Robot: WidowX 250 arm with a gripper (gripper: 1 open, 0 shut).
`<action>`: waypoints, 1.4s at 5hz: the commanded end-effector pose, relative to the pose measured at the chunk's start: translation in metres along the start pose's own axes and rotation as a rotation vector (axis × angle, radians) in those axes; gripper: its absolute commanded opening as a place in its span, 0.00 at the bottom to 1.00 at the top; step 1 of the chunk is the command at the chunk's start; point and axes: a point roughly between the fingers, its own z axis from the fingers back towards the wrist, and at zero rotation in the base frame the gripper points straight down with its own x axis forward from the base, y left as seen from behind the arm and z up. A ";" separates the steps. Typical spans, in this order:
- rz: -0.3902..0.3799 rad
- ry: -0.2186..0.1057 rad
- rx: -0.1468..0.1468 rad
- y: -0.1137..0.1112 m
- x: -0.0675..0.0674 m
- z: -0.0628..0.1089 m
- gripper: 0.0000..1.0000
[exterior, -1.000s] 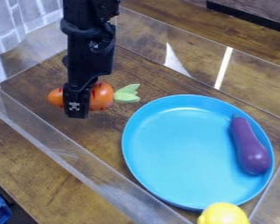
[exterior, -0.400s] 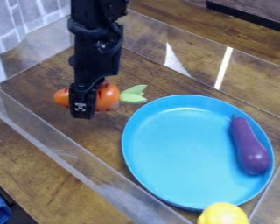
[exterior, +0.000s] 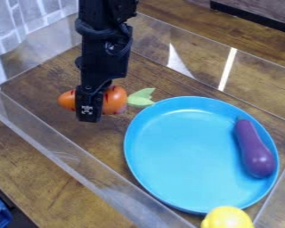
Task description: Put the carrot on the blue tray
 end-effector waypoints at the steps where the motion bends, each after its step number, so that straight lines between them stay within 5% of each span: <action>1: -0.006 -0.050 0.069 0.008 0.010 0.024 0.00; 7: -0.014 -0.045 0.053 0.006 0.018 0.015 0.00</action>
